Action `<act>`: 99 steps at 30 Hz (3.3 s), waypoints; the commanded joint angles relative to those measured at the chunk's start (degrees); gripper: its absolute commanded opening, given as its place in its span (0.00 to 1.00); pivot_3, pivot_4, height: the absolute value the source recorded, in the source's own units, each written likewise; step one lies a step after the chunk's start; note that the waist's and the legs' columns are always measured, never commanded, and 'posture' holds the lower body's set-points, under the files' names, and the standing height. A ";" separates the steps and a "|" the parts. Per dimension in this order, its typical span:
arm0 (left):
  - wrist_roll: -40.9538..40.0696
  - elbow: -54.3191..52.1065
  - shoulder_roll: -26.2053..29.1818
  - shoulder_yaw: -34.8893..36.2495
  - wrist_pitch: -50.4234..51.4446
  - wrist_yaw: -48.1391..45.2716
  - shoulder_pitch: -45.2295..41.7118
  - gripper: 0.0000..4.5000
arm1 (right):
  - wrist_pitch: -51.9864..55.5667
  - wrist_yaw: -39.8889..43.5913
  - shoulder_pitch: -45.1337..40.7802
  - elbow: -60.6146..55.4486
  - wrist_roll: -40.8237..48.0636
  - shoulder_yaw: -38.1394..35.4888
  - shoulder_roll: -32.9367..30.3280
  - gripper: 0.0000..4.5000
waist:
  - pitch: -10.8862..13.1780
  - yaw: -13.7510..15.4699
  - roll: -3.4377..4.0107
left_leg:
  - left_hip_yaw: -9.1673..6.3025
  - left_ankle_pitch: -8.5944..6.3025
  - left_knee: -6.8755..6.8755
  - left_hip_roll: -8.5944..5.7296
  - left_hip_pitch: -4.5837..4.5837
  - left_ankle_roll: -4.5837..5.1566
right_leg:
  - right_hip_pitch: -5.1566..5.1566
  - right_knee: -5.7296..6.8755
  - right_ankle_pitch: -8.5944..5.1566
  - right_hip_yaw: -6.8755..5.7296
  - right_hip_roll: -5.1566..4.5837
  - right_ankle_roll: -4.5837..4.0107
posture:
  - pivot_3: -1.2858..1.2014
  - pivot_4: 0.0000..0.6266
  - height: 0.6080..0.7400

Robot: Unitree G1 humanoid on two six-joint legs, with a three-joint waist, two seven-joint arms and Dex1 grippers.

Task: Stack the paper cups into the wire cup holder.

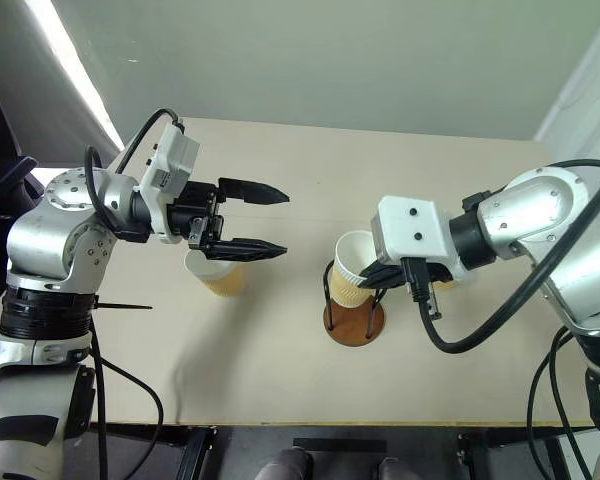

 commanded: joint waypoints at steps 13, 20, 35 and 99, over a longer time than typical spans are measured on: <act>-0.03 -1.34 -0.07 0.75 -1.28 1.50 -0.49 1.00 | -2.06 -5.88 1.68 2.76 -0.92 -1.73 3.49 0.68 | 0.00 -0.02 -0.01 | -0.01 -0.02 0.17 0.00 0.00 0.03 | 0.03 0.07 0.00 -0.01 0.00 0.00 | 0.52 0.24 1.00; -0.30 -1.53 -1.55 1.97 -4.54 2.69 0.46 1.00 | 0.30 -10.05 1.36 10.28 1.11 -11.13 1.06 0.97 | -0.01 0.20 -0.01 | -0.04 -0.07 0.32 -0.02 -0.02 0.12 | 0.11 0.07 0.02 -0.02 0.00 0.03 | 0.52 0.24 1.00; -0.52 0.16 -2.28 0.94 -4.57 1.74 -0.90 1.00 | -23.51 -6.63 13.90 21.60 -15.71 -4.44 -8.81 0.97 | 0.00 0.12 0.00 | 0.07 -0.11 0.39 0.01 0.03 0.16 | 0.18 0.13 0.09 0.03 0.00 0.15 | 0.52 0.24 1.00; 2.18 1.39 -3.31 0.30 -5.94 1.32 -1.24 1.00 | -14.81 7.36 -2.99 3.21 -11.26 2.29 -1.26 0.01 | 0.02 -0.04 0.04 | 0.02 -0.14 0.35 -0.01 -0.03 0.22 | 0.20 -0.08 0.11 0.02 0.00 0.18 | 0.52 0.24 1.00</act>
